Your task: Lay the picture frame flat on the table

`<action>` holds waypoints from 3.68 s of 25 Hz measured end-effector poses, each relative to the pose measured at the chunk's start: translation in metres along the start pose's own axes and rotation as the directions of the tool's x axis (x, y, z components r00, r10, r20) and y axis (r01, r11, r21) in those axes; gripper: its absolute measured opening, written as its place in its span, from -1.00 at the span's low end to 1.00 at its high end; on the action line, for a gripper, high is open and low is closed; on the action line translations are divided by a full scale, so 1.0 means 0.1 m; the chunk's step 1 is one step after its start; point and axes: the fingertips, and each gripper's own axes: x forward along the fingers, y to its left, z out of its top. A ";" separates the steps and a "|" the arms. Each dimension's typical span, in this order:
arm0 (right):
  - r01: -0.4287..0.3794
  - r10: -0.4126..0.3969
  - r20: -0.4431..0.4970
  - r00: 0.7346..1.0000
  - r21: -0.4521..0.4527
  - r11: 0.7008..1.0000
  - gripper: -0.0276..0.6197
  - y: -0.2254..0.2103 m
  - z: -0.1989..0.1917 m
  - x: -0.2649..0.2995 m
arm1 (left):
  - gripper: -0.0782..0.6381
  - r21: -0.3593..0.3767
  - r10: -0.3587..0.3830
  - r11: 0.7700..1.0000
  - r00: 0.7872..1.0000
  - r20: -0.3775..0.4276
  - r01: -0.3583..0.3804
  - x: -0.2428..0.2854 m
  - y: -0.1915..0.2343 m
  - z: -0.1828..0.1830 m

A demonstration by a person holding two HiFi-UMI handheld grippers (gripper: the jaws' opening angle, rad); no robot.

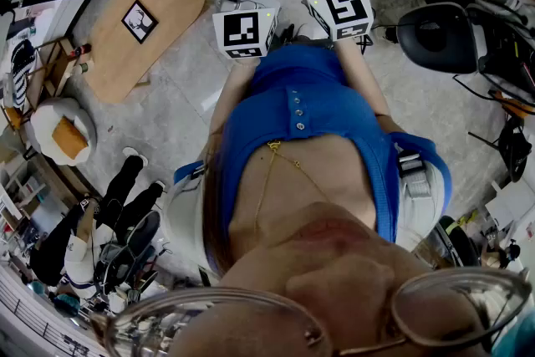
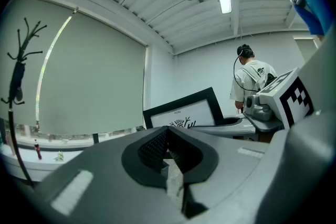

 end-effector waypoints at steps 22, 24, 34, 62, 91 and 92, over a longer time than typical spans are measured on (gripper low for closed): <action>-0.041 0.041 -0.015 0.999 0.020 0.999 -0.89 -0.42 -0.09 0.00 | -0.78 -0.050 0.028 0.998 0.999 -0.022 -0.029 0.38 -0.14 -0.14; -0.029 0.029 -0.020 0.999 0.018 0.999 -0.89 -0.54 -0.10 0.10 | -0.78 -0.045 0.014 0.999 1.000 -0.024 -0.015 0.56 -0.09 -0.15; 0.030 -0.030 -0.052 0.998 0.016 0.999 -0.89 -1.05 -0.08 1.13 | -0.78 -0.030 -0.051 0.998 0.998 -0.026 0.051 1.47 0.75 -0.14; -0.023 0.026 -0.073 0.997 0.048 0.999 -0.89 -1.44 0.04 3.12 | -0.78 -0.111 -0.082 0.991 0.994 -0.071 0.074 2.76 2.20 -0.26; -0.359 0.360 -0.006 0.933 0.088 0.929 -0.89 -3.62 0.24 4.22 | -0.78 -0.070 0.213 0.973 0.973 -0.093 -0.220 5.04 2.14 -0.04; -0.363 0.365 -0.007 0.931 0.087 0.928 -0.89 -3.61 0.22 4.25 | -0.78 -0.068 0.215 0.973 0.972 -0.097 -0.222 5.05 2.16 -0.07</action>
